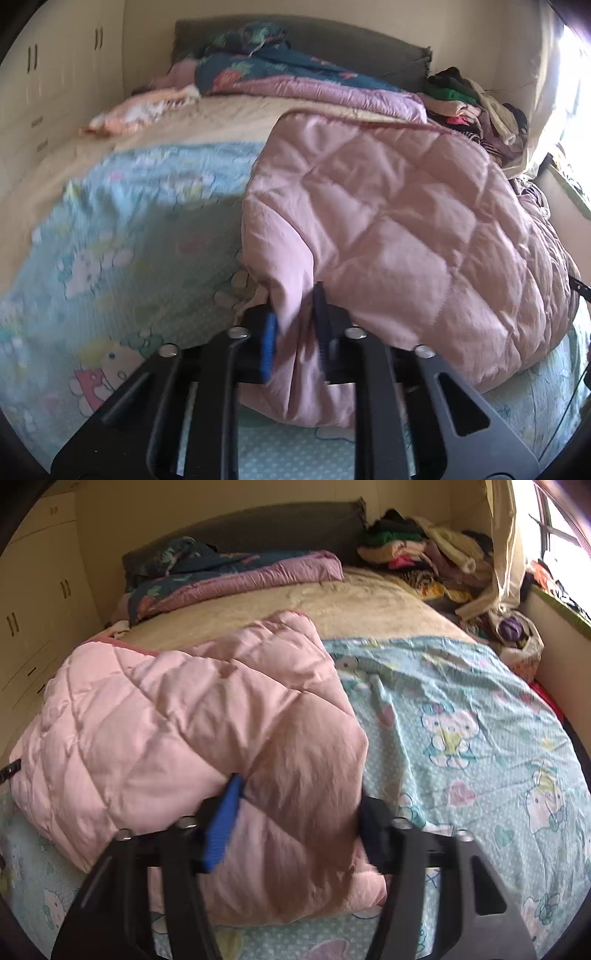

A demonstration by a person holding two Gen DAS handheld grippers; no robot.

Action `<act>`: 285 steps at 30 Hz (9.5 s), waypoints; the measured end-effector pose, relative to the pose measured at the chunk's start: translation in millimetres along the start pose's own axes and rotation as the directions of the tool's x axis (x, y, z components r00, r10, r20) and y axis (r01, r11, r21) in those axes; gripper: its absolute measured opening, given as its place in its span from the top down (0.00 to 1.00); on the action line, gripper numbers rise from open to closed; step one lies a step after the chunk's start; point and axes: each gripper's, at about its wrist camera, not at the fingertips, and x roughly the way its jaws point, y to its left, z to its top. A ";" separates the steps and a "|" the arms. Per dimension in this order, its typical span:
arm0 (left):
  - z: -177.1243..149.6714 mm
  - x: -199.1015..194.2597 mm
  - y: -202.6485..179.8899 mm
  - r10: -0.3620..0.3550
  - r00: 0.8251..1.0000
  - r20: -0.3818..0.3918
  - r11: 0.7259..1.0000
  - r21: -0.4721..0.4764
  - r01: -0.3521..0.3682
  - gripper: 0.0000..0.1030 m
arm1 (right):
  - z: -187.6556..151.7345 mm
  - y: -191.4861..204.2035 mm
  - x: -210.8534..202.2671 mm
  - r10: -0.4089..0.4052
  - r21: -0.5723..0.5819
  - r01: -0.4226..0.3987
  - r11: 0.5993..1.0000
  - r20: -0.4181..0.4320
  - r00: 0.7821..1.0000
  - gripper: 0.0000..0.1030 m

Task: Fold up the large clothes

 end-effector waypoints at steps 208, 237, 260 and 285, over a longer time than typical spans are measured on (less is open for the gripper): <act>-3.3 57.6 -0.4 -0.153 0.984 -0.094 0.843 -0.532 0.080 0.08 | -17.8 -24.3 39.6 0.084 0.575 -0.009 0.818 -0.105 0.991 0.04; 25.6 54.4 -43.8 -0.099 0.995 0.025 0.920 -0.379 0.101 0.64 | 1.0 -29.1 79.8 0.237 0.565 -0.181 0.805 -0.026 0.971 0.38; 57.0 -22.8 -64.9 -0.052 0.994 0.091 0.982 -0.176 0.067 0.74 | 64.3 37.3 -32.7 0.164 0.134 -0.180 0.975 0.120 0.979 0.71; -22.9 -93.6 -57.7 -0.070 0.995 0.068 0.990 -0.121 0.078 0.73 | -22.1 48.7 -117.5 0.147 0.152 -0.159 0.975 0.088 0.985 0.71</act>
